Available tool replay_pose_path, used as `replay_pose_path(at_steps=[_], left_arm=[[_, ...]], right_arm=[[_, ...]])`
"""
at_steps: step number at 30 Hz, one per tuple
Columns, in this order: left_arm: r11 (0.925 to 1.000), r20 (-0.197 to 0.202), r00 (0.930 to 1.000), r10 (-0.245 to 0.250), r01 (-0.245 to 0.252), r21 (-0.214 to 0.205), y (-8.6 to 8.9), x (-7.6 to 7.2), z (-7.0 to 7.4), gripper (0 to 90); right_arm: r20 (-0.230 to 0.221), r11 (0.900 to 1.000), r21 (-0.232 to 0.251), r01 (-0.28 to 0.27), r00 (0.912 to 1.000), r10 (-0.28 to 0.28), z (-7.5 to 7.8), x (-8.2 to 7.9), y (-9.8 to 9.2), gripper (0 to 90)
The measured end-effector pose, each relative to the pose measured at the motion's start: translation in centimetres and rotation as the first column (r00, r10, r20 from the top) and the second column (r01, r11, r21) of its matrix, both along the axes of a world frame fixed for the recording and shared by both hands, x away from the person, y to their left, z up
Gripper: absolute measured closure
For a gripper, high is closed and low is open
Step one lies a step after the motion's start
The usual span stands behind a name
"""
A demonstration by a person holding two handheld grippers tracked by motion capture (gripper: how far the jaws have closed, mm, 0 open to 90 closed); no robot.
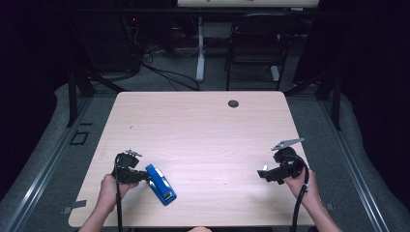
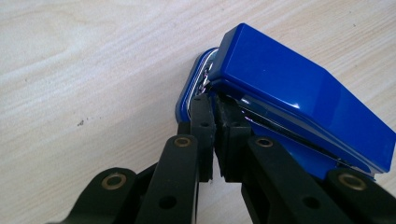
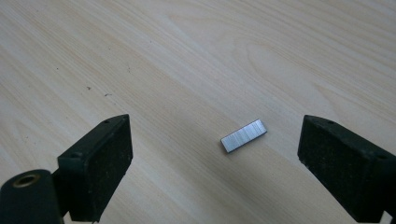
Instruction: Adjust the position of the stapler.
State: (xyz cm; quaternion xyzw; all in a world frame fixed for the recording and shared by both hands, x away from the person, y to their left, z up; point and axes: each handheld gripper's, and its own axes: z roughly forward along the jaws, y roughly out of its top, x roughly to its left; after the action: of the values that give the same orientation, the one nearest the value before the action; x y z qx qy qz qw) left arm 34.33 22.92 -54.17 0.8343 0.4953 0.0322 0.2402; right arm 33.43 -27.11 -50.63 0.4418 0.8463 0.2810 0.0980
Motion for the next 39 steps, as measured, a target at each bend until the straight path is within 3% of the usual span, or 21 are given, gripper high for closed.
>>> replay_pose_path(at_steps=[15,24,39], left_arm=[[0.9995,0.044,0.9986,-0.03,0.03,0.006,-1.8,1.5,-0.2,90.0],[0.9983,0.056,0.9968,-0.057,0.058,-0.011,-2.8,2.4,-0.3,90.0],[0.9899,0.085,0.9875,-0.132,0.136,-0.041,-5.3,3.3,-0.4,90.0]], right_arm=[[-0.014,1.0,-0.003,-0.006,0.9999,0.006,-0.3,0.1,0.1,9.8],[-0.018,1.0,-0.009,0.0,0.9998,0.0,-0.3,0.0,0.0,9.8],[-0.017,0.9998,-0.018,0.009,0.9998,-0.009,-0.4,-0.2,-0.1,9.8]])
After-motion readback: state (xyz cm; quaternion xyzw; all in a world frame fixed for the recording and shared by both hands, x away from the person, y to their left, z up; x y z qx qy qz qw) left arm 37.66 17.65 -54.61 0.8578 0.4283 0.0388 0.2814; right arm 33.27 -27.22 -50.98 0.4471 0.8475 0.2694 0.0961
